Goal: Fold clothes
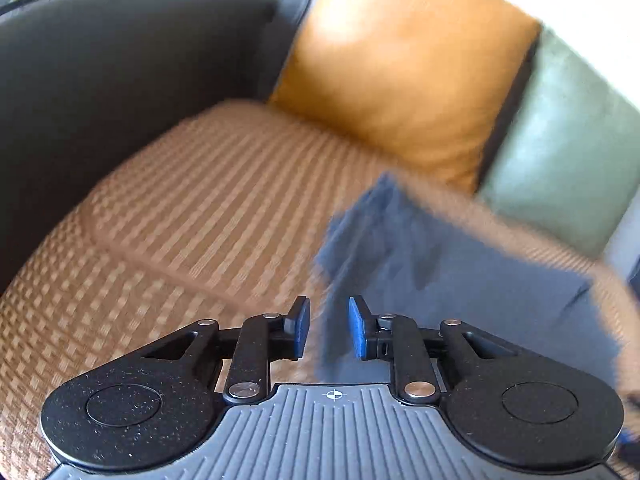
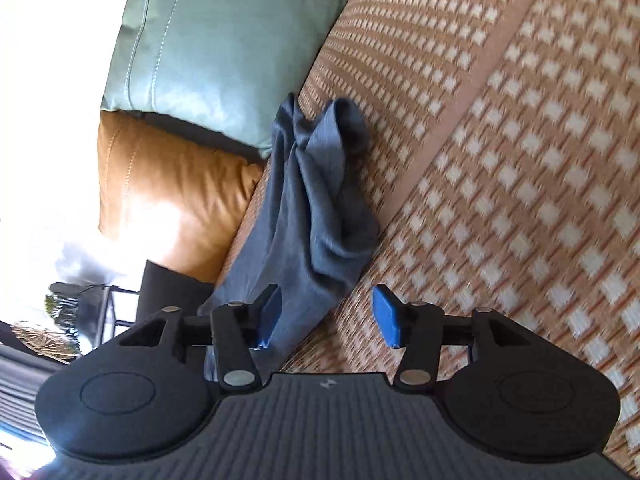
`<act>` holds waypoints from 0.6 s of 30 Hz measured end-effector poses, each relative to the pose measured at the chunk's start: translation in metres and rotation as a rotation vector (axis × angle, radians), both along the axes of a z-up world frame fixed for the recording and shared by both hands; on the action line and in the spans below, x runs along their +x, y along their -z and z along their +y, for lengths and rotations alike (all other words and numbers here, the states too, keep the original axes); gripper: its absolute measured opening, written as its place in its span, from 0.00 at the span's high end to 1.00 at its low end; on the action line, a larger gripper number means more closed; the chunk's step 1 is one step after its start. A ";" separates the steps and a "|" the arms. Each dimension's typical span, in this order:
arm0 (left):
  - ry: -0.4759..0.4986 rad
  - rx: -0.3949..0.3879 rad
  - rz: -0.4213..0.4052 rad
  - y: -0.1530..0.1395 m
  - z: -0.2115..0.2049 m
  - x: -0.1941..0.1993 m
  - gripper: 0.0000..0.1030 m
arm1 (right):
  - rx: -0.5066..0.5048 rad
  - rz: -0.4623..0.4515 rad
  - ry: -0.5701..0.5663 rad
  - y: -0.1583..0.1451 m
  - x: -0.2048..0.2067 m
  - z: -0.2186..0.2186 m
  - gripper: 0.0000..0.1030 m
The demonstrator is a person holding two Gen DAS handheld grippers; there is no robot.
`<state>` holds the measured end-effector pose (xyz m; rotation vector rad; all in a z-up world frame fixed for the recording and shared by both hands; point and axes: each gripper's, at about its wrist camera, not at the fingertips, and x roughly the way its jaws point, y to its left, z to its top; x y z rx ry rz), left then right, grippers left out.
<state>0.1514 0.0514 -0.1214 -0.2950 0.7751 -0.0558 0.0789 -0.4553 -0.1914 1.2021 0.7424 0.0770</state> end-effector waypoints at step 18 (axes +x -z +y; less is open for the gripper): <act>0.258 -0.053 -0.001 0.051 -0.125 0.006 0.57 | -0.079 -0.247 -0.071 -0.022 0.055 0.092 0.67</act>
